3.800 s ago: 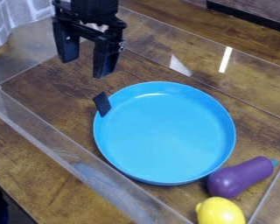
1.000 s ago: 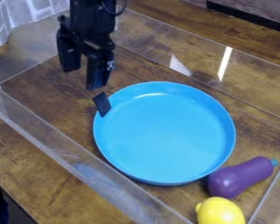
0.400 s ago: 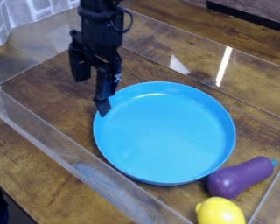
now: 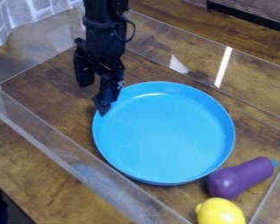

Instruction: Move the carrot to the right side

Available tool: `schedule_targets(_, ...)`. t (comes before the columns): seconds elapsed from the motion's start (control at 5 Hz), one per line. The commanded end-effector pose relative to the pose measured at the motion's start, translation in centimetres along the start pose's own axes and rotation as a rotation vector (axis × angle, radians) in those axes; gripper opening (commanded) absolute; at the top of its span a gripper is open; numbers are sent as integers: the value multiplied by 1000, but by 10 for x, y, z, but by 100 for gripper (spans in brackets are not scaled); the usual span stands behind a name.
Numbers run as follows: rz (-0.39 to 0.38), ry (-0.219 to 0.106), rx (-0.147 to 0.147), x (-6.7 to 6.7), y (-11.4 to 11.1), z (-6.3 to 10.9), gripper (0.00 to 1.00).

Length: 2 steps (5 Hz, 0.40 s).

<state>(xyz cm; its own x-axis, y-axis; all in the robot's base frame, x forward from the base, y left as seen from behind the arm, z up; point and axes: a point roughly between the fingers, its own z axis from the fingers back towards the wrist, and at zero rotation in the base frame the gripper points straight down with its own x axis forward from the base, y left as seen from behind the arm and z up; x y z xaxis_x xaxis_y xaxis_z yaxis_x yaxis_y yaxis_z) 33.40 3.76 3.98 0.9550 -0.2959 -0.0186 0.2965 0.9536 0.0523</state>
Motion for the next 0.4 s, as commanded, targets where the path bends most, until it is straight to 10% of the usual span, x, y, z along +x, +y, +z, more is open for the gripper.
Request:
schedule_targets(0.0,27,-50,30,7,17,11,100)
schedule_targets(0.2,25,-51,32,8,18,6,100)
